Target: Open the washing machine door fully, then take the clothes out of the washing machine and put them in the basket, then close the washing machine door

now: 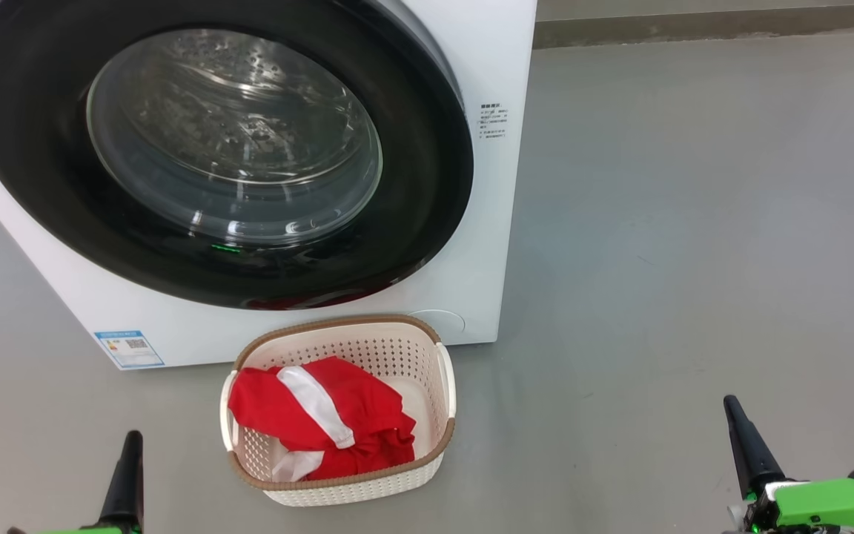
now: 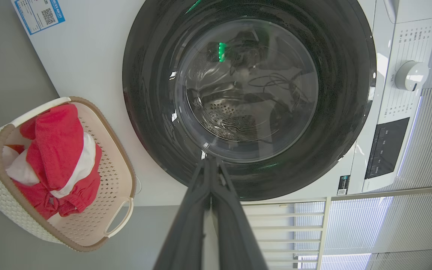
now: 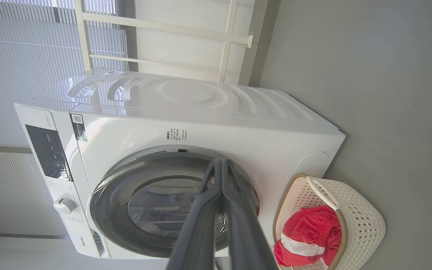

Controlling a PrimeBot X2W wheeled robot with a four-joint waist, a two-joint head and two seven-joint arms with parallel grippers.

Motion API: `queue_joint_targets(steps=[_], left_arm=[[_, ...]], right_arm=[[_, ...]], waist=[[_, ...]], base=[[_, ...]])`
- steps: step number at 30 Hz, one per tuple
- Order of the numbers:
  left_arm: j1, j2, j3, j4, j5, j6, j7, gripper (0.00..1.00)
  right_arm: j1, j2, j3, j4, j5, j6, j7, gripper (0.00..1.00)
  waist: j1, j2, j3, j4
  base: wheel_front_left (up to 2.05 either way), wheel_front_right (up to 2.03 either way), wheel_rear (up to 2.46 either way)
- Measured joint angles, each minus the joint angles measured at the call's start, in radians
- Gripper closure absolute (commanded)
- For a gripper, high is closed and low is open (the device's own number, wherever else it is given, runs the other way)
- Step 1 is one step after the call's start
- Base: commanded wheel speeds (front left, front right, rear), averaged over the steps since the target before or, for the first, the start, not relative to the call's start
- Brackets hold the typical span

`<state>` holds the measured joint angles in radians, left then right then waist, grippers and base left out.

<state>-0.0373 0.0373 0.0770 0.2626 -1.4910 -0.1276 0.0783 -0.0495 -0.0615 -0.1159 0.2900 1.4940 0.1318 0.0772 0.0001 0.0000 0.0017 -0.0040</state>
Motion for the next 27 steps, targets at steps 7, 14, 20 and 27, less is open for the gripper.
queue_joint_targets(steps=[7, 14, 20, 27], left_arm=[[-0.016, -0.002, 0.002, 0.001, -0.069, 0.000, 0.018, 1.00], [-0.032, -0.003, 0.004, 0.002, -0.114, 0.000, 0.028, 1.00], [-0.032, -0.003, 0.004, 0.002, -0.114, 0.000, 0.028, 1.00], [-0.032, -0.003, 0.004, 0.002, -0.114, 0.000, 0.028, 1.00]], right_arm=[[-0.017, 0.007, -0.010, -0.010, 0.066, 0.000, 0.019, 1.00], [-0.017, 0.014, -0.021, -0.015, 0.110, 0.000, 0.028, 1.00], [-0.017, 0.015, -0.022, -0.015, 0.110, 0.000, 0.028, 1.00], [-0.017, 0.015, -0.022, -0.015, 0.110, 0.000, 0.028, 1.00]], waist=[[0.0000, 0.0000, 0.001, 0.003], [0.0000, 0.0000, 0.001, 0.004], [0.0000, 0.0000, 0.001, 0.004], [0.0000, 0.0000, 0.001, 0.004]], base=[[0.00, 0.00, 0.00], [0.00, 0.00, 0.00], [0.00, 0.00, 0.00], [0.00, 0.00, 0.00]])
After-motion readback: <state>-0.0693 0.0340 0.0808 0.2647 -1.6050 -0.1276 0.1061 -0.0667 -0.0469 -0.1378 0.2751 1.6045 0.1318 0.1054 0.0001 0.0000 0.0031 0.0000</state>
